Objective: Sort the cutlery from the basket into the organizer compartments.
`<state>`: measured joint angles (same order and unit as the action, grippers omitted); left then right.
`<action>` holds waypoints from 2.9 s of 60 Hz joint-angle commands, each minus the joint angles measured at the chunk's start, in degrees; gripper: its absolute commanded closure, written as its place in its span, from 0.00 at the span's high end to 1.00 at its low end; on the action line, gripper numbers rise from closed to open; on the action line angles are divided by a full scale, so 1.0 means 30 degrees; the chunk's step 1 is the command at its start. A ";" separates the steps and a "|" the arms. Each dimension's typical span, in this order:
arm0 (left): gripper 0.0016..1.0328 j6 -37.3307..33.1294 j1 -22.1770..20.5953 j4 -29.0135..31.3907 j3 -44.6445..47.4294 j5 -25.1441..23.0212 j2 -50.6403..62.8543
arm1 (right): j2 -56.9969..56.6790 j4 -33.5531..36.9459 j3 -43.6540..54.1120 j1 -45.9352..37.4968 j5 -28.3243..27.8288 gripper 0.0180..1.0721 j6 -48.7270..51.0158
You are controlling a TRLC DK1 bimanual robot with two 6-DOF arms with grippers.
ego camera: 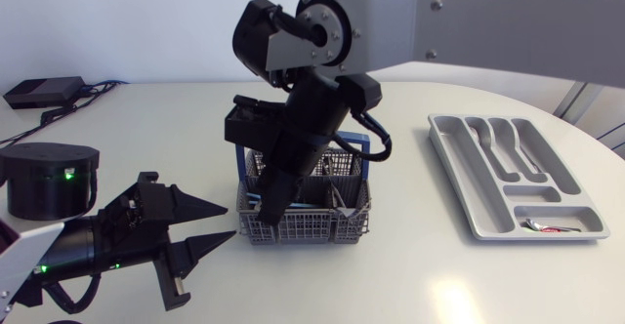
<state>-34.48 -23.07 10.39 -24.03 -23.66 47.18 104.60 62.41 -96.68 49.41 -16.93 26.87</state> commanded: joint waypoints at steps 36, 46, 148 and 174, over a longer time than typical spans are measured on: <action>0.45 -0.0343 -0.0132 -0.0447 0.0804 0.0182 -0.1078 | 0.1287 0.5739 -0.6180 -0.0327 -0.2267 0.06 0.0593; 0.45 -0.0489 0.0014 -0.1121 0.0804 0.0182 -0.1107 | 0.0994 0.6149 -0.6737 -0.0356 -0.2238 0.06 0.0564; 0.53 -0.0167 -0.3970 0.2307 0.0569 0.1881 -0.5999 | -0.6682 0.3776 0.0822 0.2574 -0.2121 0.06 -0.1809; 0.53 0.0272 -0.5787 0.2864 0.0393 0.1852 -0.5443 | -0.7385 0.1813 0.4308 0.2837 -0.3674 0.06 -0.1516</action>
<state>-34.76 -39.22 18.59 -22.15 -17.89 29.87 83.57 68.53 -85.54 57.34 -26.79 22.33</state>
